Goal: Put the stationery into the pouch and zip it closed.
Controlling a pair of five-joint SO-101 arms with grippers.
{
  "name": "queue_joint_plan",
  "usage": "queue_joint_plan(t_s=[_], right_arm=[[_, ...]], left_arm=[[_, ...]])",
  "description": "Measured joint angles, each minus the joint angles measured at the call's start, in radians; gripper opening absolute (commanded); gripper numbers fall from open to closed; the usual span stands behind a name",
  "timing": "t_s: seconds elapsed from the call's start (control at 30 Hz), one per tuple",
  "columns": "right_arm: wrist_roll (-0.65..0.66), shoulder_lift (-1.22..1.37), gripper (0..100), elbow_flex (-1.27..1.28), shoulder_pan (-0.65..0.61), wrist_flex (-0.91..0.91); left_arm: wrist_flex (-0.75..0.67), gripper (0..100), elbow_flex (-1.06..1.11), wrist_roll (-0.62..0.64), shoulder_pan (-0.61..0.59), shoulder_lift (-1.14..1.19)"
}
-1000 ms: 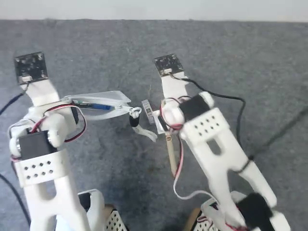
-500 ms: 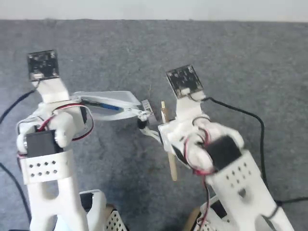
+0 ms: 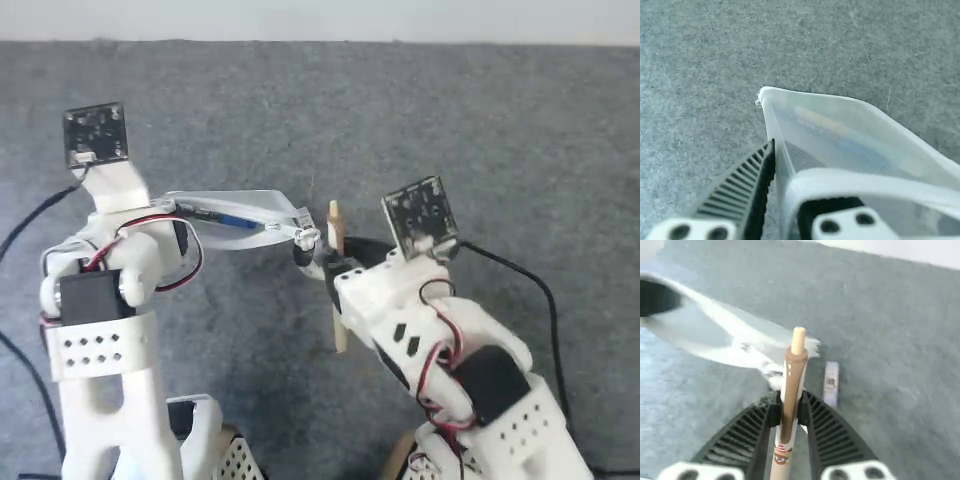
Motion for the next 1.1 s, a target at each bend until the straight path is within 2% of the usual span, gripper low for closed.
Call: queue_joint_plan(t_s=[0.27,1.1], right_arm=[[0.000,-0.101,0.6,0.011,-0.132,-0.132],[0.000,-0.118,0.7,0.011,-0.141,-0.720]], left_arm=[[0.000,1,0.000,0.000,0.000,0.000],[0.000,1,0.000,0.000,0.000,0.000]])
